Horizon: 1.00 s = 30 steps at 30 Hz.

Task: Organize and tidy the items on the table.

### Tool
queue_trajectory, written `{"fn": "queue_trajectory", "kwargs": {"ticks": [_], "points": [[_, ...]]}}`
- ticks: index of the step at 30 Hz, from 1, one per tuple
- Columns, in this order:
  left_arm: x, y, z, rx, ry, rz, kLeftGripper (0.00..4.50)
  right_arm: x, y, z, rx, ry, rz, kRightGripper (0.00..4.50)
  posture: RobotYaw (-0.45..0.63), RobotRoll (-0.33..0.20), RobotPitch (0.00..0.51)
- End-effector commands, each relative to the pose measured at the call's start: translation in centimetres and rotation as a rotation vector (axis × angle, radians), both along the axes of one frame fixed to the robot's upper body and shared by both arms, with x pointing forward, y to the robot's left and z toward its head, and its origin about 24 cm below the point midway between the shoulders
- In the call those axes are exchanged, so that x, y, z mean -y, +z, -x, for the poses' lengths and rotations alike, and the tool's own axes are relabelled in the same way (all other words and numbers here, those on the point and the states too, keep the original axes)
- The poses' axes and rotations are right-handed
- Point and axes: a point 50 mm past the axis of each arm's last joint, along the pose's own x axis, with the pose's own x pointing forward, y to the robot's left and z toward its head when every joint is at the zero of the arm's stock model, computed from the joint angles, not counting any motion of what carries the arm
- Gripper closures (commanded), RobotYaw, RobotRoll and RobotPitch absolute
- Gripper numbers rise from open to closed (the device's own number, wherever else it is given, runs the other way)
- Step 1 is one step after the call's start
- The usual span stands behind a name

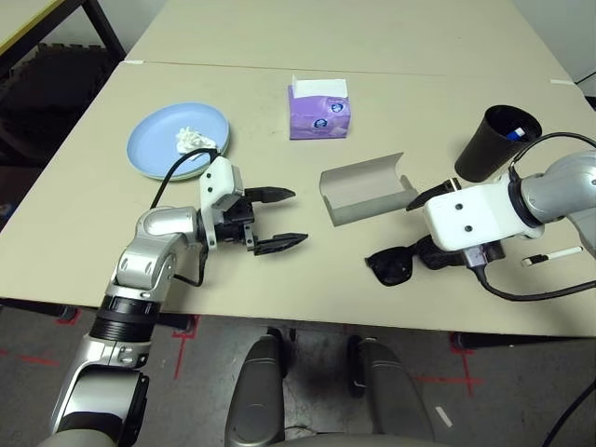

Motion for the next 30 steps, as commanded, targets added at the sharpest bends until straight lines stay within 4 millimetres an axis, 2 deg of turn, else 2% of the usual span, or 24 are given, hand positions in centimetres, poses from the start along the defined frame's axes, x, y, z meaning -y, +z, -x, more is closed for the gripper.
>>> {"fn": "queue_trajectory", "kwargs": {"ticks": [1, 7, 21, 30], "points": [[0.2, -0.3, 0.7, 0.048, -0.061, -0.032, 0.02, -0.3, 0.2, 0.5, -0.007, 0.008, 0.005, 0.0, -0.02, 0.0, 0.223], [-0.2, -0.4, 1.8, 0.09, -0.115, -0.072, 0.02, -0.5, -0.1, 0.5, -0.014, 0.015, 0.009, 0.0, -0.01, 0.0, 0.222], [0.1, -1.1, 2.3, 0.091, -0.121, -0.09, 0.02, -0.3, -1.0, 0.6, 0.049, 0.014, 0.111, 0.0, -0.01, 0.0, 0.221], [0.2, -1.1, 2.4, 0.084, -0.114, -0.082, 0.02, -1.0, -2.1, 1.3, 0.048, 0.013, 0.121, 0.0, -0.01, 0.0, 0.221]]}}
